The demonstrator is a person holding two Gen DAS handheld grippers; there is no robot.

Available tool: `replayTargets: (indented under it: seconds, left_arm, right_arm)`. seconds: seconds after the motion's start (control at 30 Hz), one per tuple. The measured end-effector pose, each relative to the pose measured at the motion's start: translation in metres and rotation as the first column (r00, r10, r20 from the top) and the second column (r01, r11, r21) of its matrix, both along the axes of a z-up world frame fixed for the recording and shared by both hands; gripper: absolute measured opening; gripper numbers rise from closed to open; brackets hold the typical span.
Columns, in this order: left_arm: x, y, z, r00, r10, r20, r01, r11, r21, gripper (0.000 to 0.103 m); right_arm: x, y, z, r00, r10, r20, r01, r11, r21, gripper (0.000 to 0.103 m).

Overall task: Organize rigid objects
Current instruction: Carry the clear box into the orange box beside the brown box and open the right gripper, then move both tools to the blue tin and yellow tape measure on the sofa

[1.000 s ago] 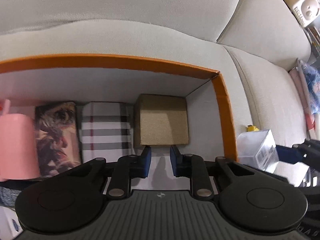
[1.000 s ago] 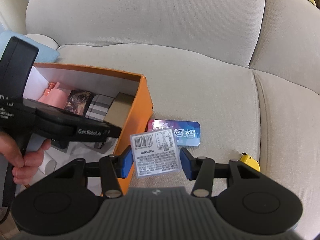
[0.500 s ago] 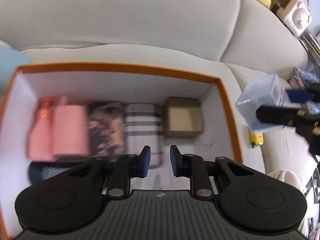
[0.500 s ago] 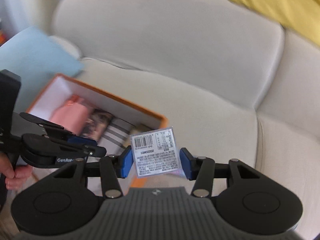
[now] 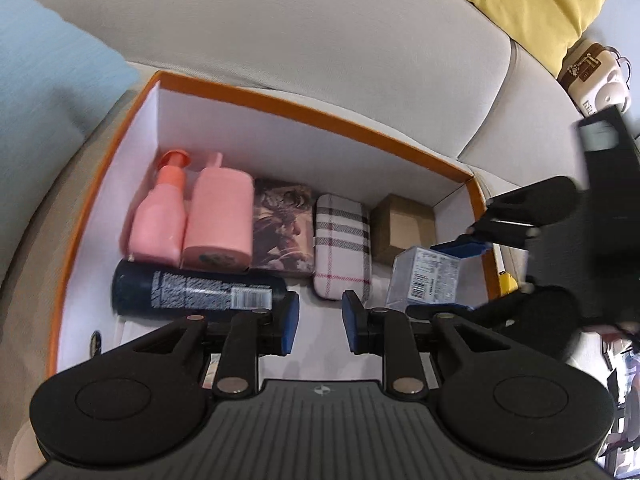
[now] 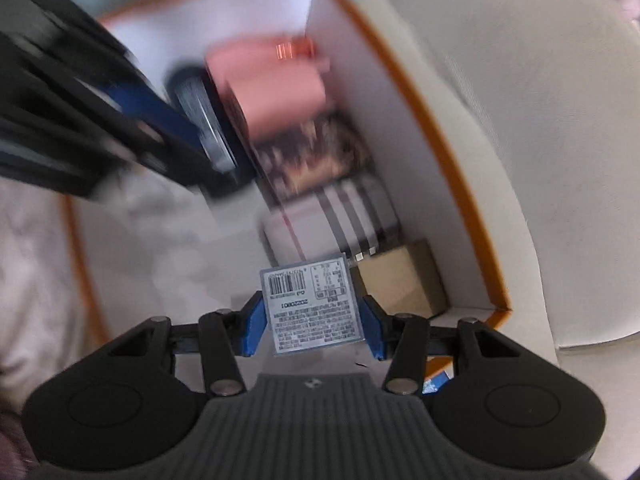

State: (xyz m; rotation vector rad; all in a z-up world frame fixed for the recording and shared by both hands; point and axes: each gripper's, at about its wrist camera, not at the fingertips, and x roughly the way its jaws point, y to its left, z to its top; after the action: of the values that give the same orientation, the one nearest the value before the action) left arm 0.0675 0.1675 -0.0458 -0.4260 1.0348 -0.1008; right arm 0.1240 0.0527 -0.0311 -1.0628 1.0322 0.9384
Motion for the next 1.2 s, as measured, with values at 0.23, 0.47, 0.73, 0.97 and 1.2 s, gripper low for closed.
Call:
replayTargets:
  seconds: [0.23, 0.47, 0.73, 0.97, 1.2]
  left_arm:
    - [-0.008, 0.010, 0.001, 0.999, -0.037, 0.023, 0.037, 0.999, -0.009, 0.030]
    - [-0.010, 0.003, 0.004, 0.998, -0.057, 0.033, 0.058, 0.998, -0.005, 0.031]
    - [-0.016, -0.010, 0.015, 0.996, -0.085, 0.041, 0.083, 0.996, 0.032, 0.032]
    - [-0.022, -0.029, 0.027, 0.991, -0.120, 0.060, 0.116, 0.991, 0.065, 0.032]
    - [-0.027, -0.062, 0.036, 0.980, -0.181, 0.078, 0.173, 0.981, 0.092, 0.032]
  right_arm:
    - [0.006, 0.002, -0.035, 1.000, -0.002, -0.010, 0.001, 0.994, -0.109, 0.051]
    - [-0.005, 0.004, -0.041, 0.994, 0.084, 0.074, -0.070, 0.982, -0.174, 0.051]
    - [-0.010, -0.001, -0.027, 0.987, 0.075, 0.140, -0.053, 0.986, -0.156, 0.053]
    - [-0.021, -0.016, 0.004, 0.987, -0.018, 0.163, 0.025, 0.999, -0.040, 0.055]
    - [-0.041, -0.050, 0.034, 0.970, -0.185, 0.156, 0.164, 0.977, 0.139, 0.055]
